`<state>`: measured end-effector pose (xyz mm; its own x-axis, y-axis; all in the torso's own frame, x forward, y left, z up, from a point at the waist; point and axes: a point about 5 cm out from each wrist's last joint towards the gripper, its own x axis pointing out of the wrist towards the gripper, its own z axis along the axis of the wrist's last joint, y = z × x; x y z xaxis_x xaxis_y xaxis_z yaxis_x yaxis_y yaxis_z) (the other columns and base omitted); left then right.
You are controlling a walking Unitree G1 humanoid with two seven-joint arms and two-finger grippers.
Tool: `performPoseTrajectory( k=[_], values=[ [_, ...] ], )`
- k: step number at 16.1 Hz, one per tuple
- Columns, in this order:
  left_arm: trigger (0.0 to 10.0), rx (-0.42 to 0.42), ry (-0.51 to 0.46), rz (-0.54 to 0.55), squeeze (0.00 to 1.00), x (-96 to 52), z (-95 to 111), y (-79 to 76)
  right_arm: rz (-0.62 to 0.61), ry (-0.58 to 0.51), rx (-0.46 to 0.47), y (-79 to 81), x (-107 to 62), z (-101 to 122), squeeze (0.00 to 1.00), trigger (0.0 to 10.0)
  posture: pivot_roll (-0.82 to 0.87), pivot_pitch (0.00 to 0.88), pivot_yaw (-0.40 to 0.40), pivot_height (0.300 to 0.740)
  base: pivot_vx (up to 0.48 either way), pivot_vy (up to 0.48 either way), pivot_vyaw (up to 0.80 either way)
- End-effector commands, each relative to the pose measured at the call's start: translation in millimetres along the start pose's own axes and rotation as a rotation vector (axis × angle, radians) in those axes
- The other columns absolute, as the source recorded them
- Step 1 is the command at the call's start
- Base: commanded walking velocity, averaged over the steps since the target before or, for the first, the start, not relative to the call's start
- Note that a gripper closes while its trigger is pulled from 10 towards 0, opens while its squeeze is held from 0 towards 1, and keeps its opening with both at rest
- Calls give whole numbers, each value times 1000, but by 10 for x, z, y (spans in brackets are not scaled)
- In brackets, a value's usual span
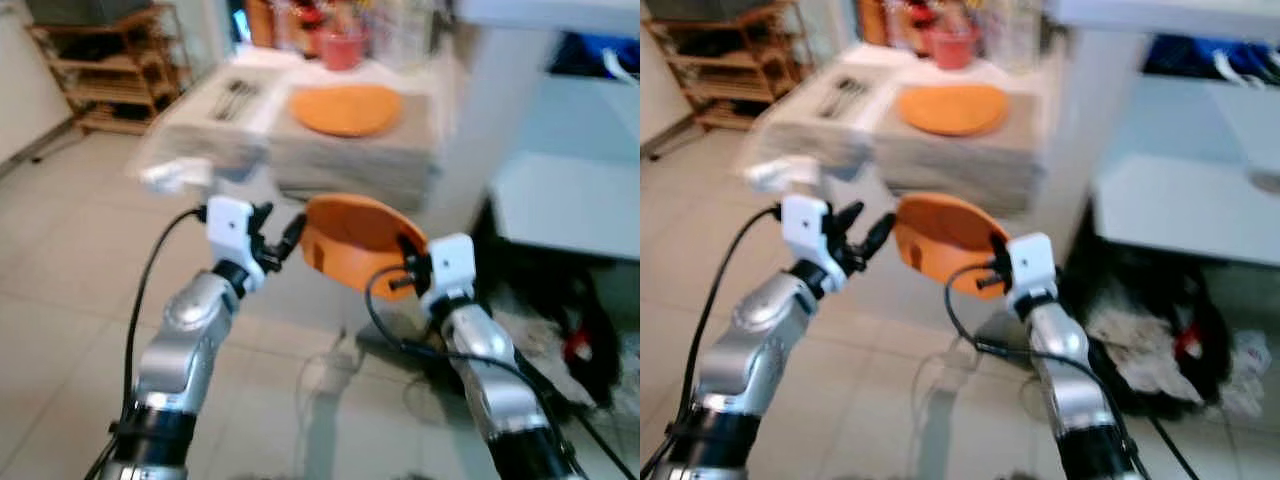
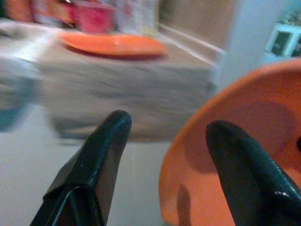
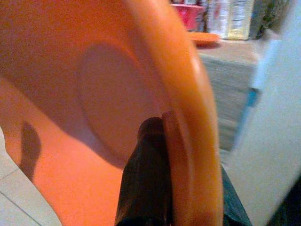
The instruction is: Setting the table
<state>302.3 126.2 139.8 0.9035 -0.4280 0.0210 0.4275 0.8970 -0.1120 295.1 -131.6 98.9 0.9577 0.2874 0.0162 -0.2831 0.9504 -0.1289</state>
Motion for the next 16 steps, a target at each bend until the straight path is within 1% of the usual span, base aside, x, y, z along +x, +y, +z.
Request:
performPoseTrajectory(
  k=[1, 2, 5, 9, 10, 12, 14, 16],
  values=[
    [10000, 7, 4, -28, 0, 32, -8, -66, -31, -19, -12, -100, -35, 25, 0, 0, -55, 0, 45, 740, 0, -450, -738],
    [10000, 6, 7, -27, 0, 31, -20, -62, -35, -31, -13, -101, -44, 33, 0, 0, -55, 0, 43, 740, 0, -446, -731],
    [10000, -4, 2, -27, 0, 36, -29, -64, -41, -5, -39, -111, -40, 1, 0, 0, -56, 0, 40, 740, 0, -444, 0],
    [10000, 0, 2, -1, 0, 57, -33, -49, -25, -22, -36, -103, -37, 25, 0, 0, -55, 0, 38, 740, 0, -431, 0],
    [10000, 3, 5, 12, 0, 60, -39, -36, -22, -22, -33, -99, -35, 25, 0, 0, -54, 0, 37, 740, 244, -412, 0],
    [10000, -15, 15, 46, 0, 60, -74, -11, -13, -23, -33, -82, -37, 26, 0, 0, -54, 0, 38, 740, 261, -401, 0],
    [10000, -28, 11, 78, 0, 58, -95, -21, -5, -24, -27, -71, -39, 24, 0, 0, -54, 0, 39, 740, 289, -379, 0],
    [10000, -35, 7, 119, 0, 27, -113, 3, -6, -22, -29, -75, -51, 16, 0, 0, -58, 0, 43, 740, 330, -343, 0]
  ],
)
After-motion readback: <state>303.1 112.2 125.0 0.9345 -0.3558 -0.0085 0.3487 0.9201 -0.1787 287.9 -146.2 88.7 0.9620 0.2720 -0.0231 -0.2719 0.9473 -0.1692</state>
